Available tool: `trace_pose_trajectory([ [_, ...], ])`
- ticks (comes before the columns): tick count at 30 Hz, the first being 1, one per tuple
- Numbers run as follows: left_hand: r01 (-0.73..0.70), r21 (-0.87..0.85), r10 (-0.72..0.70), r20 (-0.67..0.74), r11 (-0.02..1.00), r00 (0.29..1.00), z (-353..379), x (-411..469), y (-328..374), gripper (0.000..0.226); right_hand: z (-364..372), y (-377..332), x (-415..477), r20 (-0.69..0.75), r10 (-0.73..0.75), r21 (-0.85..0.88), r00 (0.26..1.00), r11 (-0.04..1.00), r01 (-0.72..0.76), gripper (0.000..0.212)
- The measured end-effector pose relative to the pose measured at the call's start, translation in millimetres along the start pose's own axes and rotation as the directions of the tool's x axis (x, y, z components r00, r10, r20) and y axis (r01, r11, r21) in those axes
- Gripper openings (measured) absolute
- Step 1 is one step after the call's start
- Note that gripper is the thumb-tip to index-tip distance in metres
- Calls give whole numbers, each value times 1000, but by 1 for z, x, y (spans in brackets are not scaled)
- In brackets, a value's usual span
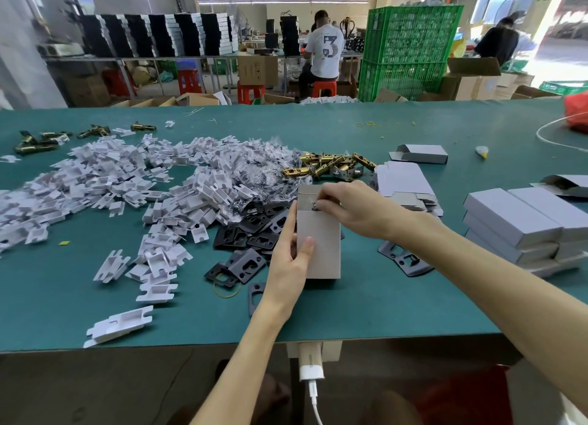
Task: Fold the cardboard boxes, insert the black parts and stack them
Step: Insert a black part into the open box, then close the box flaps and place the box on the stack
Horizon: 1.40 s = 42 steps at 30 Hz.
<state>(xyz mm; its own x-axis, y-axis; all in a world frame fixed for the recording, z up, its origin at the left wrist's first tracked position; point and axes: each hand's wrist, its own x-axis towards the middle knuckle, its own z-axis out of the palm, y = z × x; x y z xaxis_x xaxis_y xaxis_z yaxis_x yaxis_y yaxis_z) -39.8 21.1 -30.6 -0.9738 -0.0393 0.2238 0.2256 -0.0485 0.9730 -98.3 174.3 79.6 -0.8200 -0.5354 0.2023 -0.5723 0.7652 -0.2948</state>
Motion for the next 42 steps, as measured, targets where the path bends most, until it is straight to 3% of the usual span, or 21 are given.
trace_pose_trajectory([
  [4, 7, 14, -7, -4, 1000, 1000, 0, 0, 0, 62, 4, 3, -8, -146, 48, 10, 988, 999, -47, 26],
  [7, -5, 7, 5, -7, 1000, 1000, 0, -1, 1, 61, 8, 2, -12, -245, -35, -46, 969, 999, 24, 27],
  [10, 6, 18, -6, -11, 1000, 1000, 0, 0, 1, 62, 11, 0, -12, -190, -91, -55, 978, 995, 82, 32],
  [17, 17, -29, -17, -12, 999, 1000, 0, 0, -1, 62, 11, 2, -12, -101, -9, -378, 995, 925, -30, 50],
  [20, 29, -35, -29, -14, 999, 999, 0, 0, 0, 62, 11, 0, -16, -147, -23, -400, 989, 916, -38, 46],
  [23, 20, -32, -21, -15, 999, 1000, 0, -1, 0, 63, 8, -7, -21, -205, -82, -289, 975, 957, 19, 36],
  [26, 22, -30, -23, -17, 999, 1000, 0, 0, -1, 62, 9, -11, -22, -159, -124, -212, 979, 973, 89, 30],
  [34, 24, -36, -24, -10, 999, 1000, -1, -1, 0, 62, 18, -8, -25, -174, -98, -123, 980, 989, 77, 28],
  [38, -1, -63, 0, -14, 998, 1000, -2, -2, 1, 61, 34, -1, -33, -364, 49, 130, 930, 992, -1, 39],
  [42, -5, -76, 5, -8, 997, 1000, -3, -1, 0, 58, 57, 4, -48, -251, 306, 603, 918, 791, -99, 56],
])
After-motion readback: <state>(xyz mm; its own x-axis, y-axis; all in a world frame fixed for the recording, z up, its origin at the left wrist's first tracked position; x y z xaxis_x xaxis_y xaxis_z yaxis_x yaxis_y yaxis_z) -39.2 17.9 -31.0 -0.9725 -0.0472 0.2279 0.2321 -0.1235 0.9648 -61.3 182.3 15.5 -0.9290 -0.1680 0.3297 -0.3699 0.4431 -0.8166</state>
